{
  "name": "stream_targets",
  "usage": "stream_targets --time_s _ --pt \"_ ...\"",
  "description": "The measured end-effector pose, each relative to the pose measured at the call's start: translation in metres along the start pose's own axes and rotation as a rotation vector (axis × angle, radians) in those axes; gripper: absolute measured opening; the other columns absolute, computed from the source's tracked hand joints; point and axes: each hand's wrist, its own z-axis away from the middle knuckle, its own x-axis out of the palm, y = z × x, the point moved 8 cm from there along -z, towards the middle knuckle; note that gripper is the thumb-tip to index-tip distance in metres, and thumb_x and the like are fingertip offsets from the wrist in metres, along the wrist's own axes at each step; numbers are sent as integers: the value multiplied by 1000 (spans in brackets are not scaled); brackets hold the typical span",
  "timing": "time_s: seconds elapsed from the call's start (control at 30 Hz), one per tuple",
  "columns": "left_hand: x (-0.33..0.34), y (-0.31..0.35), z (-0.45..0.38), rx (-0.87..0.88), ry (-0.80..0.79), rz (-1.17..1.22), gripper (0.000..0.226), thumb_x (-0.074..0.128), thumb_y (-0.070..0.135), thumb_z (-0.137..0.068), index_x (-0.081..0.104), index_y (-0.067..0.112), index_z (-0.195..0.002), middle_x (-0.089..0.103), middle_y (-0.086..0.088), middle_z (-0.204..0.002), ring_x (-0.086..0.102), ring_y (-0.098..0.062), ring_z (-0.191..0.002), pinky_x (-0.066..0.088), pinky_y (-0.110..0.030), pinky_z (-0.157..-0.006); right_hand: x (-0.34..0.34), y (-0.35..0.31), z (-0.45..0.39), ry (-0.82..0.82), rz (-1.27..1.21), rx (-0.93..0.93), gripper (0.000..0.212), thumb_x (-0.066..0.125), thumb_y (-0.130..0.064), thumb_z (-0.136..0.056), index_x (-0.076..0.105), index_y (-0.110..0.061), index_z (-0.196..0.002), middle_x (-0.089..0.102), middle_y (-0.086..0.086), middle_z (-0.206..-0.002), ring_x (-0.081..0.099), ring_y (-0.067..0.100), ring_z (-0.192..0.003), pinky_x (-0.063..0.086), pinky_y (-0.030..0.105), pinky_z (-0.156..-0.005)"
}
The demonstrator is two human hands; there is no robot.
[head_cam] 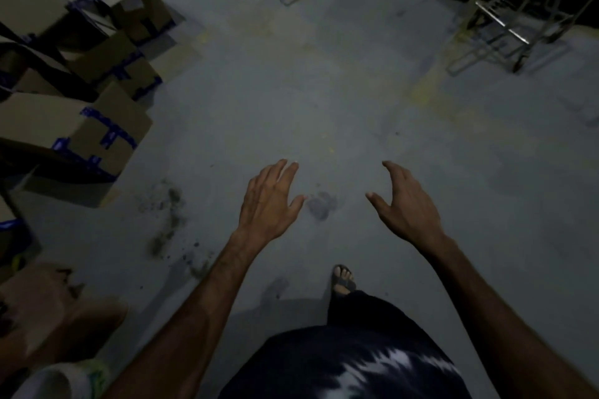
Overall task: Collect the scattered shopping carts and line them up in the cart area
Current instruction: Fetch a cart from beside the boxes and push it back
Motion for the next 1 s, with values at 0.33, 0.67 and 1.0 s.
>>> stream_targets --time_s 0.33,0.67,1.0 --pt "-26 -21 -211 -103 115 86 70 62 49 -99 45 17 -158 42 -12 -164 40 -35 -148 35 -51 -118 -59 -12 -227 -26 36 -86 74 56 -49 -104 25 -20 -164 33 8 -167 37 28 -150 37 46 -117" --pt "3 -63 -471 -78 84 133 72 60 50 -99 42 17 -160 38 -14 -166 36 -36 -151 31 -51 -121 -86 -1 -477 -44 93 -29 75 55 -52 -104 23 -19 -164 32 7 -168 38 29 -150 39 47 -117" --pt "-29 -58 -753 63 71 57 70 64 49 -100 42 18 -160 38 -14 -166 34 -36 -152 32 -54 -121 -171 2 -710 89 22 51 75 57 -48 -104 27 -15 -163 36 10 -166 39 29 -149 38 43 -116"
